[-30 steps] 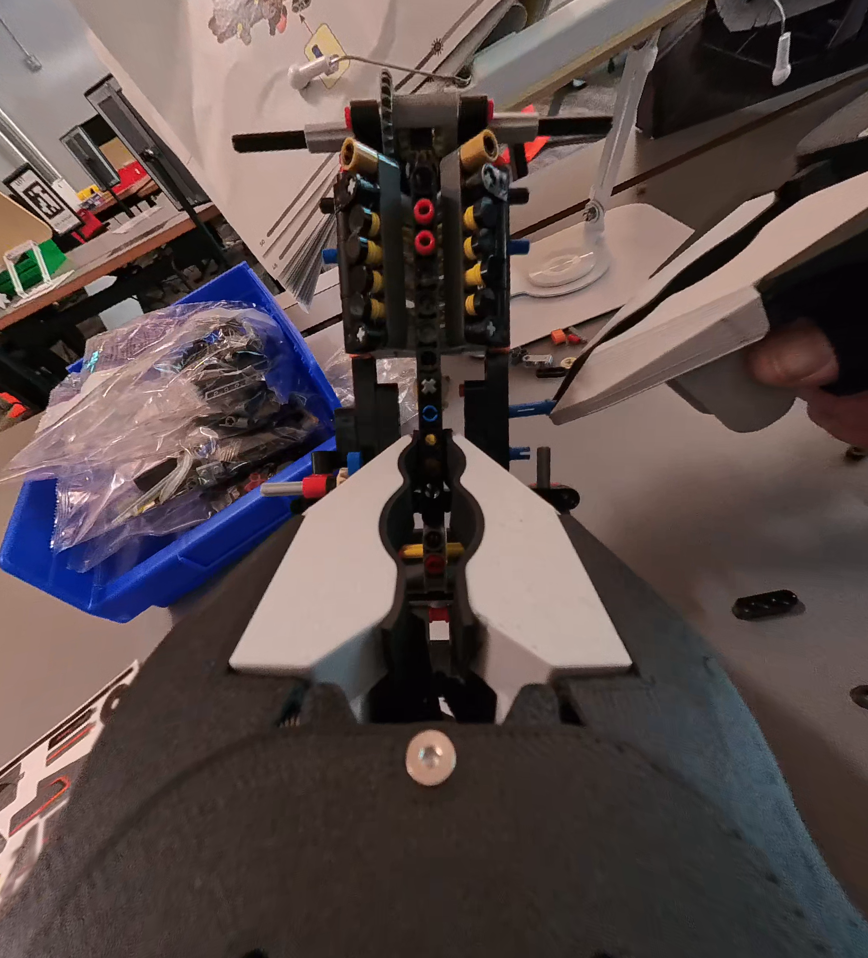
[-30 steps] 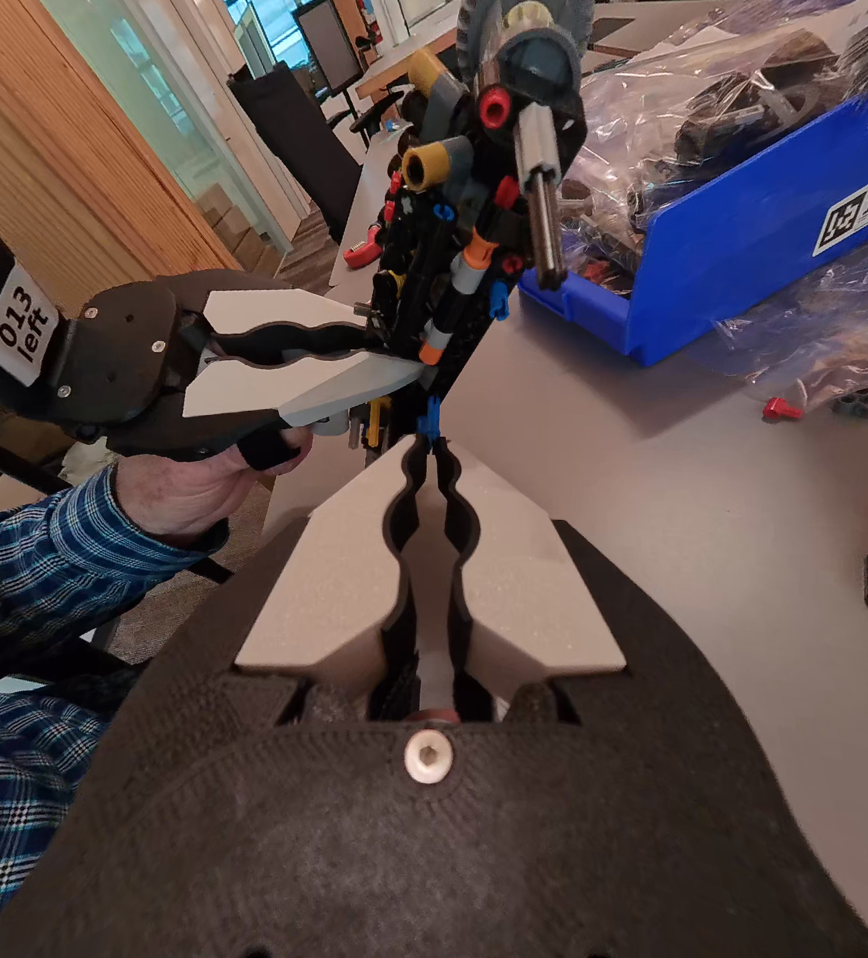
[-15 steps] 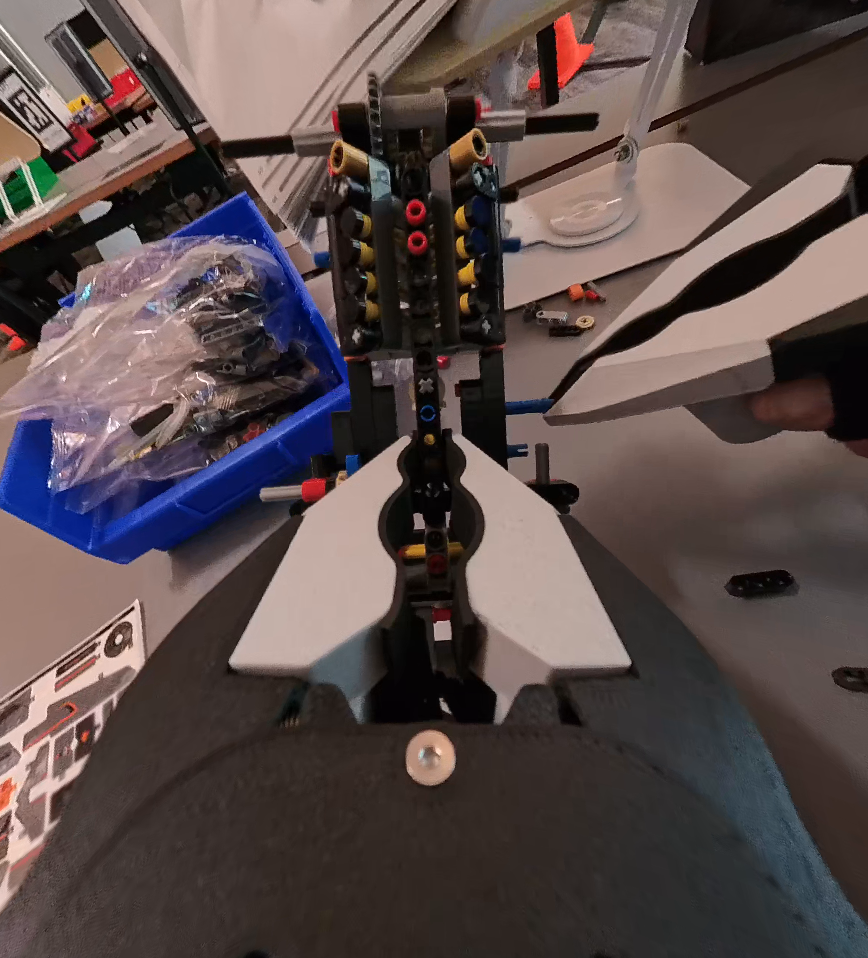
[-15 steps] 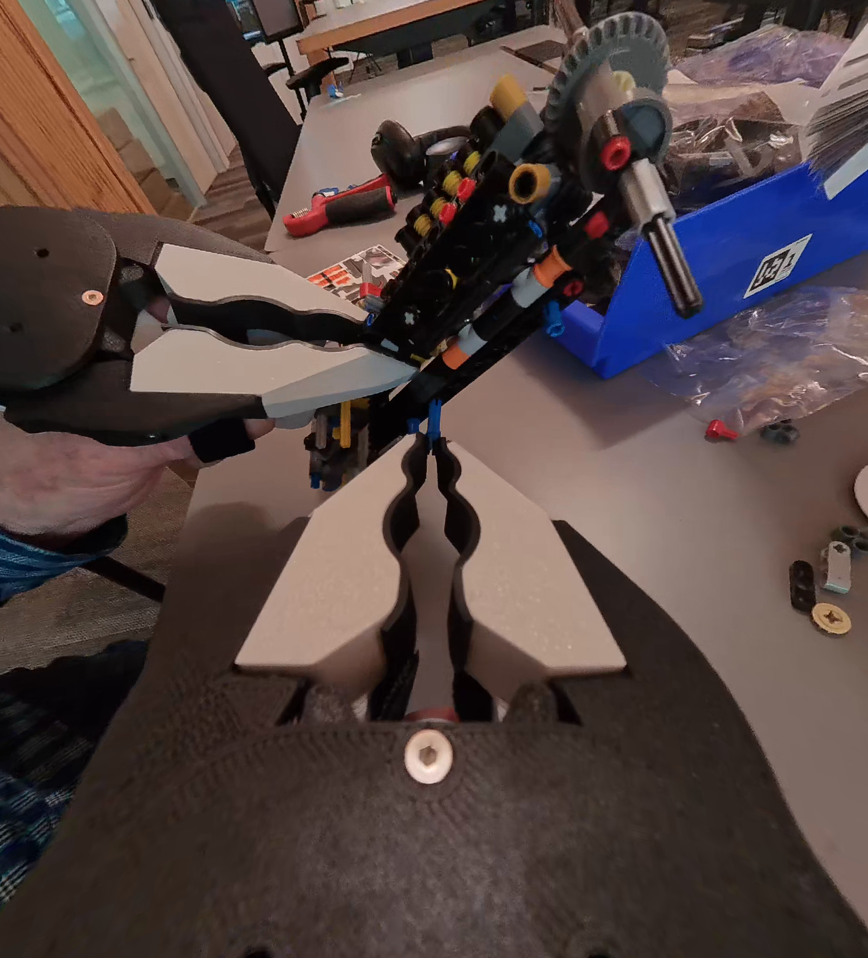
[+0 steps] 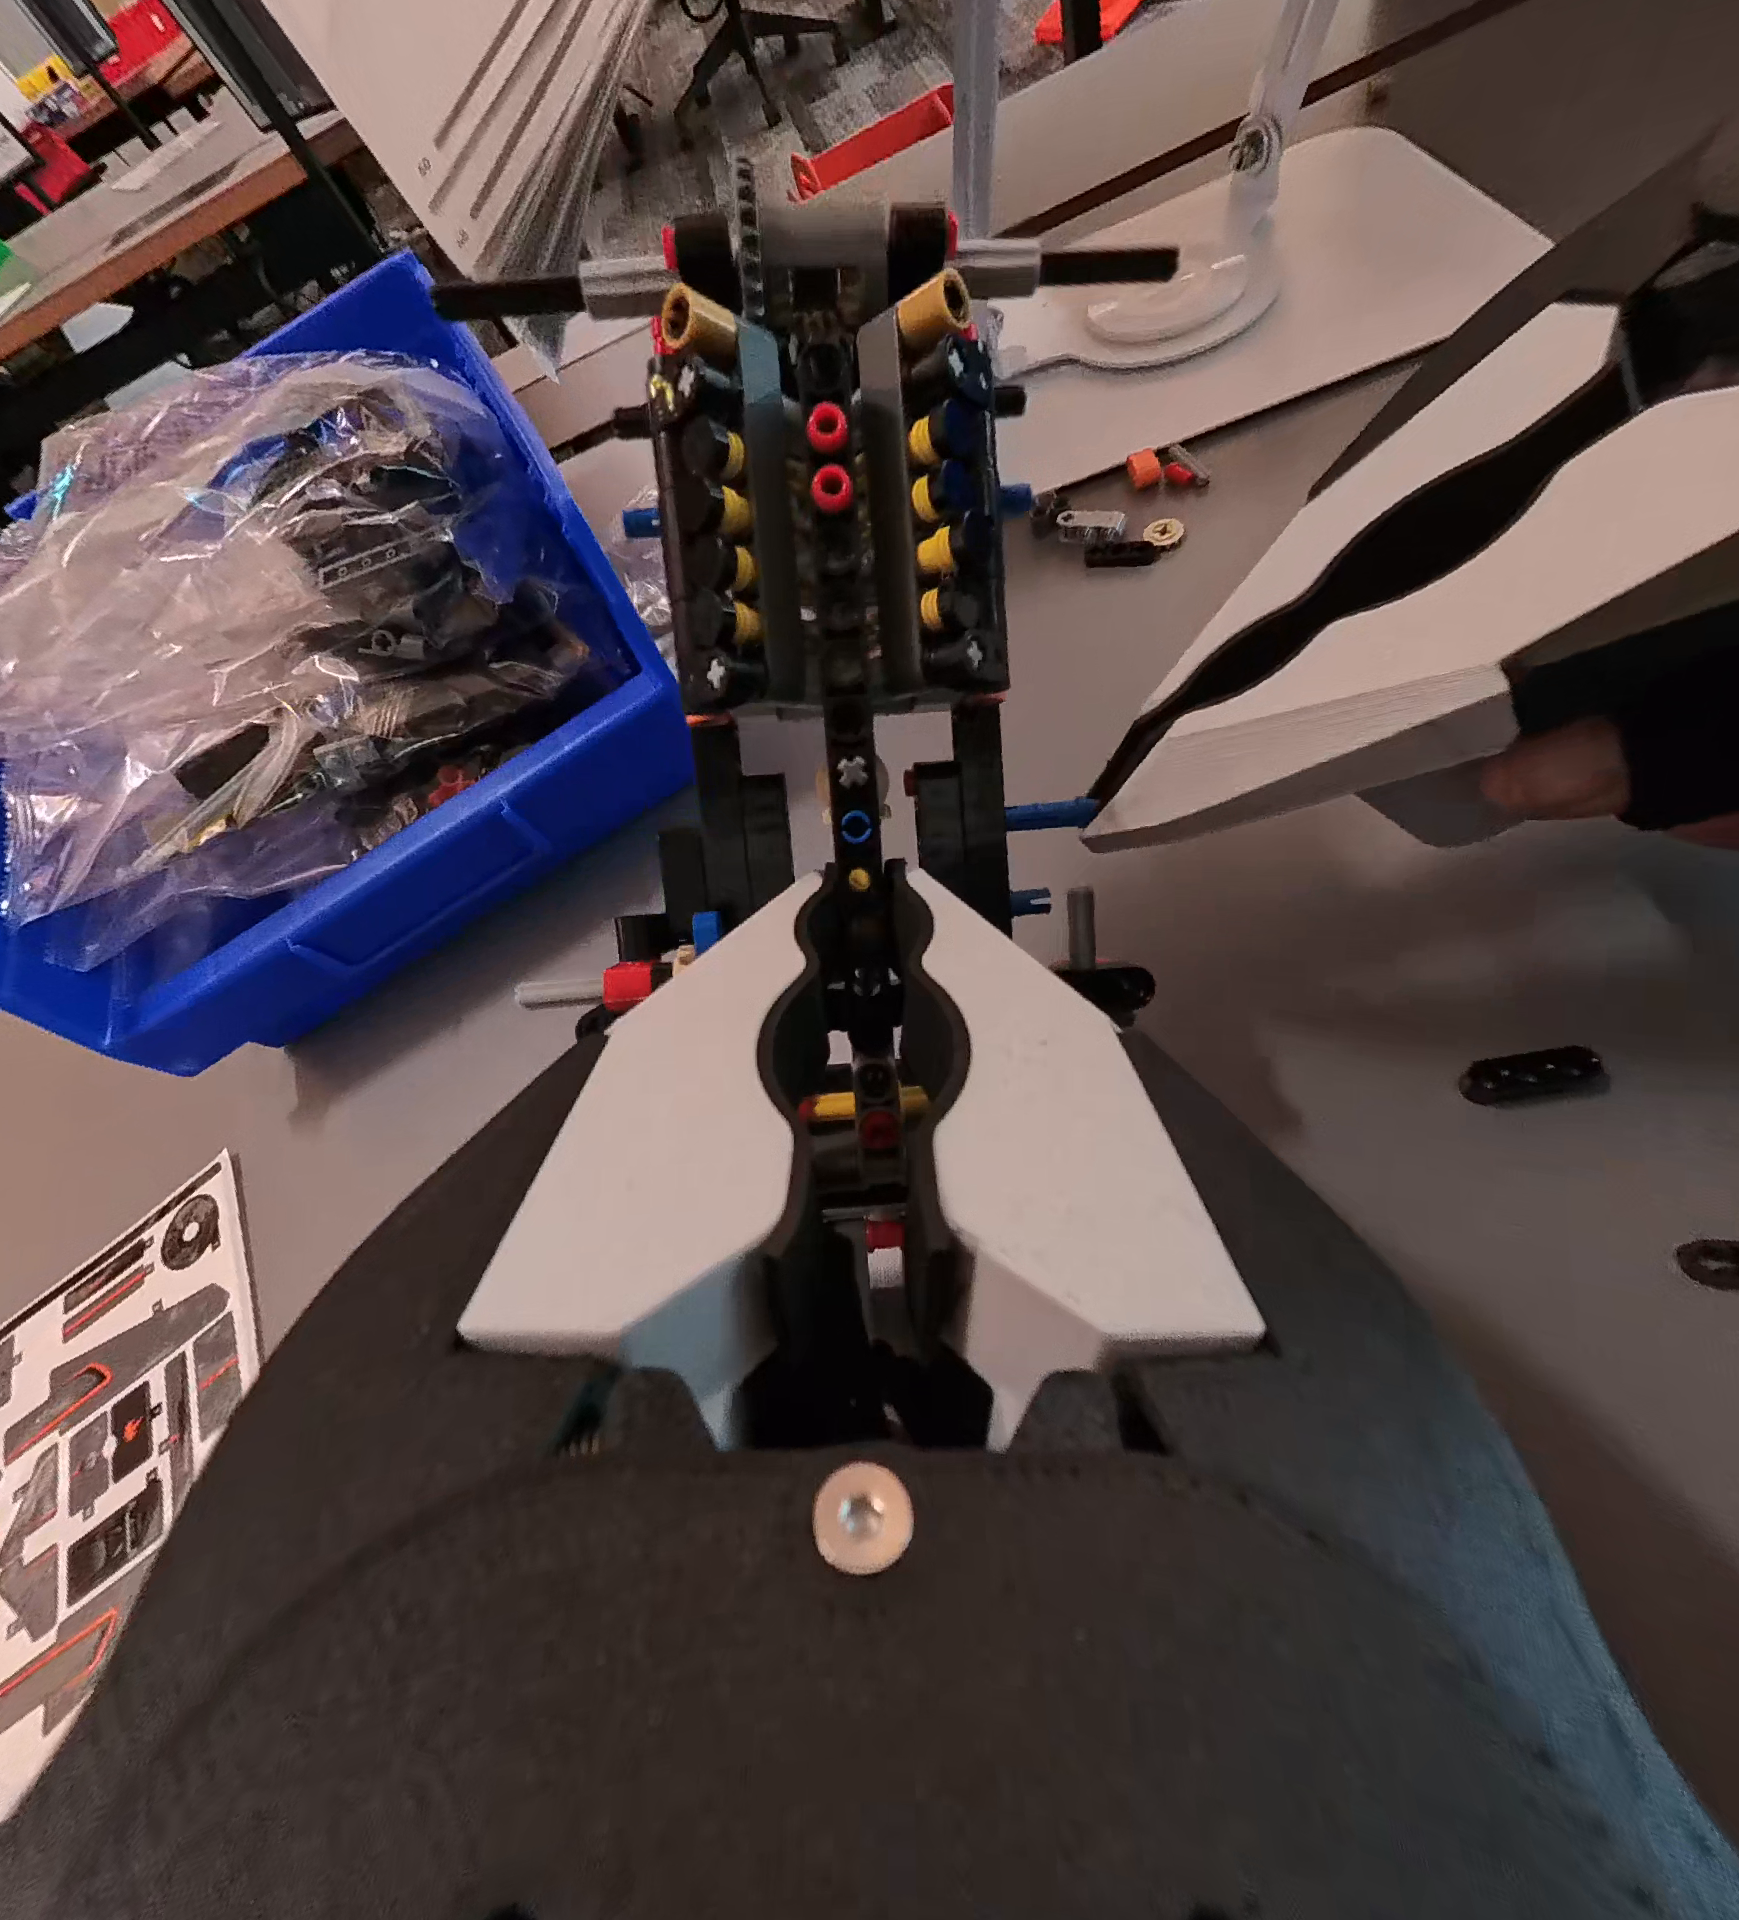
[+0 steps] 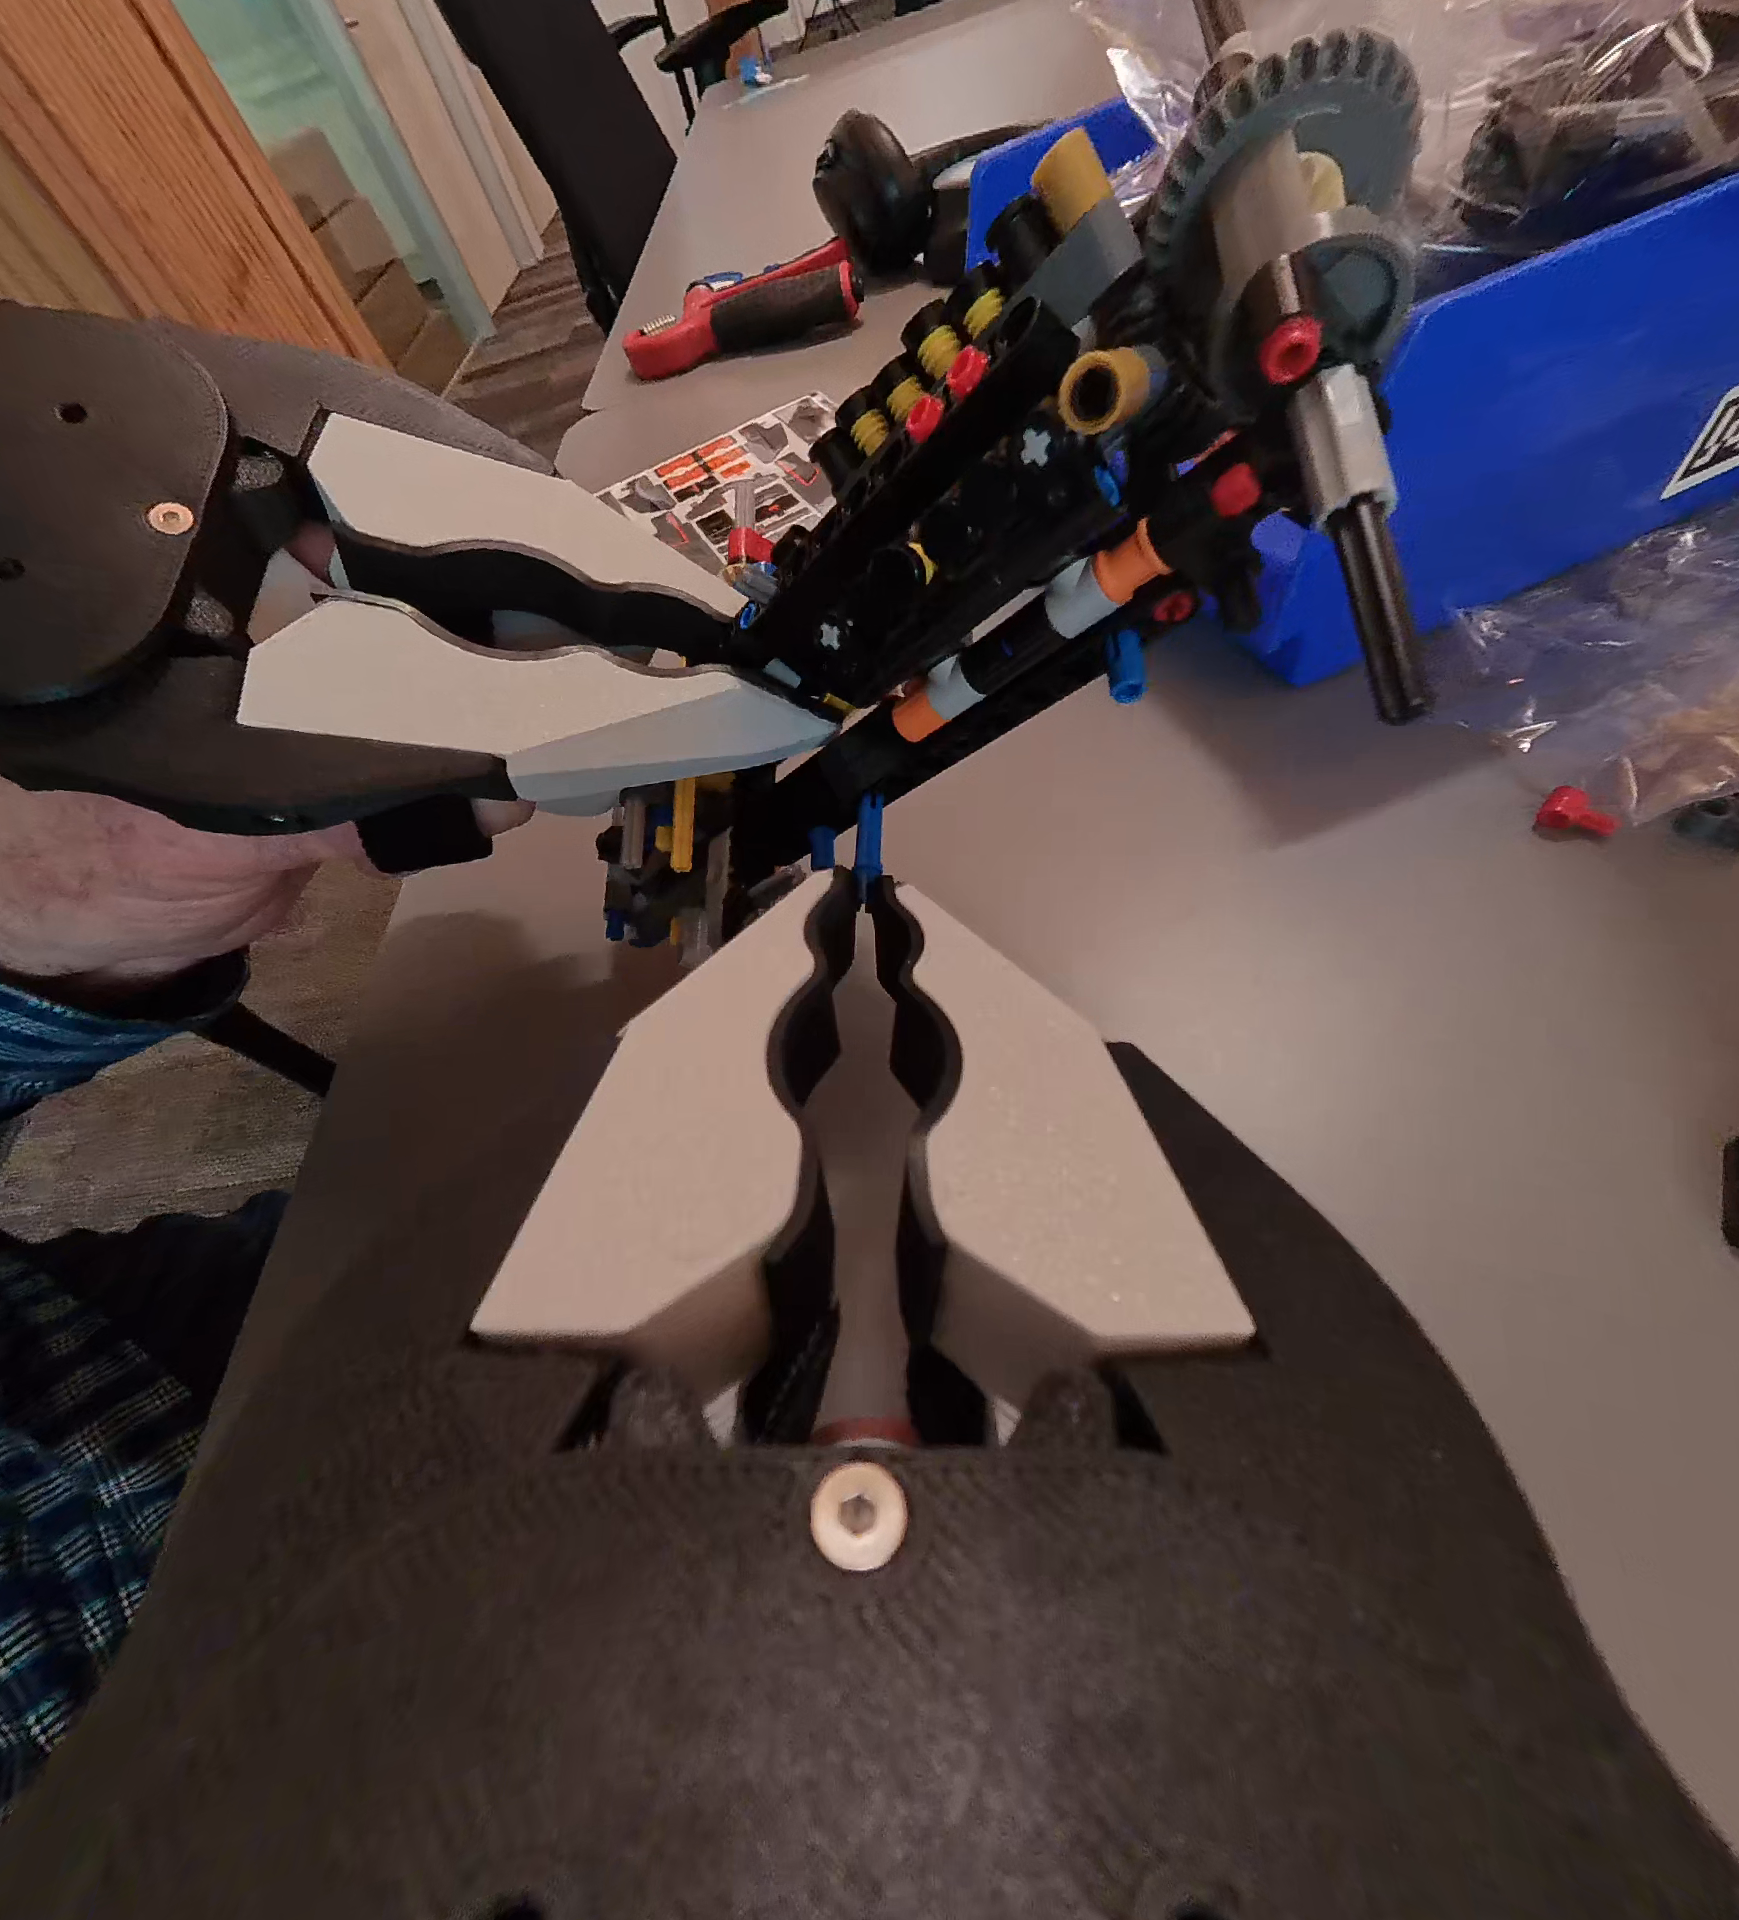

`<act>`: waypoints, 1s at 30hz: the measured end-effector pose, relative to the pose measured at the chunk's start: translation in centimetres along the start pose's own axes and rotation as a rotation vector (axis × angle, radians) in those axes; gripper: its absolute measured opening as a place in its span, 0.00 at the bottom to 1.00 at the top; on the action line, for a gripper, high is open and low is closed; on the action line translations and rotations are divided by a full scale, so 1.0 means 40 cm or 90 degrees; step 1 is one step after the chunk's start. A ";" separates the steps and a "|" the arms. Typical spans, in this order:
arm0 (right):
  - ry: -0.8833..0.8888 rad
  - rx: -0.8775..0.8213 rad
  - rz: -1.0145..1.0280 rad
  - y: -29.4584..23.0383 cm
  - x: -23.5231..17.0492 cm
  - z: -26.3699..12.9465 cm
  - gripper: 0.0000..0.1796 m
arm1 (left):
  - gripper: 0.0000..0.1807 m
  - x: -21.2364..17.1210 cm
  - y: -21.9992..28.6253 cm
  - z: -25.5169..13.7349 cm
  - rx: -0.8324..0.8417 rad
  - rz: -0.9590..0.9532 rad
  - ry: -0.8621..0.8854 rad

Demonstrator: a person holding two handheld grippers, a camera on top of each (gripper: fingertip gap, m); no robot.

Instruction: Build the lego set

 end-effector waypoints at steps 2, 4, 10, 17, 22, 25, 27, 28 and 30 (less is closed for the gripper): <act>-0.001 0.006 0.000 0.001 -0.004 0.002 0.00 | 0.03 -0.004 0.000 0.001 -0.007 -0.007 -0.002; -0.007 0.008 -0.004 0.003 -0.008 0.004 0.00 | 0.03 -0.007 0.002 0.002 -0.005 0.002 -0.009; -0.025 0.018 -0.005 0.008 -0.021 0.013 0.00 | 0.03 -0.015 0.008 0.008 -0.007 0.024 -0.028; -0.053 0.028 -0.002 0.011 -0.030 0.025 0.00 | 0.03 -0.028 0.009 0.013 -0.011 0.051 -0.047; -0.064 0.024 -0.008 0.011 -0.032 0.032 0.00 | 0.03 -0.031 0.003 0.013 -0.026 0.029 -0.046; -0.061 0.025 -0.009 0.011 -0.030 0.032 0.00 | 0.03 -0.033 0.001 0.012 -0.030 0.022 -0.043; -0.062 0.021 -0.012 0.010 -0.031 0.033 0.00 | 0.03 -0.033 0.000 0.012 -0.030 0.019 -0.041; -0.062 0.021 -0.012 0.011 -0.031 0.034 0.00 | 0.03 -0.033 0.000 0.012 -0.031 0.019 -0.042; -0.061 0.021 -0.010 0.011 -0.030 0.034 0.00 | 0.03 -0.034 0.000 0.012 -0.031 0.021 -0.042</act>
Point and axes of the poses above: each gripper's, where its closed fingertips meet, z out along the fingers, x out of its top, y = z × x across the jaws, the point moved 7 cm from there along -z, back along the fingers, and after that the axes turned 3 degrees about z, right-handed, at the moved point
